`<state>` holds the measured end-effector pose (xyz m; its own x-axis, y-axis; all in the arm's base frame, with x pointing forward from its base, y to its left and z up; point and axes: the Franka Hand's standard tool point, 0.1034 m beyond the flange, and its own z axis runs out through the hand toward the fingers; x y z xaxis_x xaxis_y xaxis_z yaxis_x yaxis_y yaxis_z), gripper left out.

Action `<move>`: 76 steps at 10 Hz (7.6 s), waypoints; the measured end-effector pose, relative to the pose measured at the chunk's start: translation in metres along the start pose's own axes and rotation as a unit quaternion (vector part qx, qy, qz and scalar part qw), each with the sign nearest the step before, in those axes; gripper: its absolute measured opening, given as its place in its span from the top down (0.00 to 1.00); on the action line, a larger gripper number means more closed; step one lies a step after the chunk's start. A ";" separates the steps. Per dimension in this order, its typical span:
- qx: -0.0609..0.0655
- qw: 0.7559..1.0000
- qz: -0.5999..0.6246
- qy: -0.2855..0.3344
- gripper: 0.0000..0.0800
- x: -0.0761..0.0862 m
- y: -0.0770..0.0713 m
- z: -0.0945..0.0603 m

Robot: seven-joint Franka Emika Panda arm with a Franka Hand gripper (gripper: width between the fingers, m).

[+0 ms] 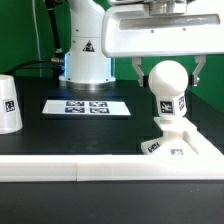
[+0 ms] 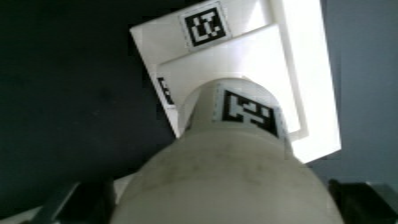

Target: Assemble lamp

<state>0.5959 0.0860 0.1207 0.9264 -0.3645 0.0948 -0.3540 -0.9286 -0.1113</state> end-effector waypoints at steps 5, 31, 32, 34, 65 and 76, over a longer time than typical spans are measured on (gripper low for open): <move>0.001 0.979 0.204 0.000 0.28 -0.002 -0.007 0.000; 0.006 0.999 0.052 -0.003 0.13 -0.004 -0.022 0.003; -0.002 1.000 -0.024 0.000 0.13 -0.003 -0.023 0.001; -0.010 0.992 -0.125 0.005 0.13 0.001 -0.025 -0.002; -0.041 0.952 -0.303 -0.005 0.28 0.007 -0.019 0.001; -0.047 0.992 0.113 -0.016 0.28 0.005 -0.015 0.001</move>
Offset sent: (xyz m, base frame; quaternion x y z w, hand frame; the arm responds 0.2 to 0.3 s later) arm 0.0006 0.0127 -0.0028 -0.0104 -0.0191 0.1841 0.9827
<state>0.6057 0.0981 0.1221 0.8251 -0.5631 0.0461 -0.5622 -0.8264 -0.0325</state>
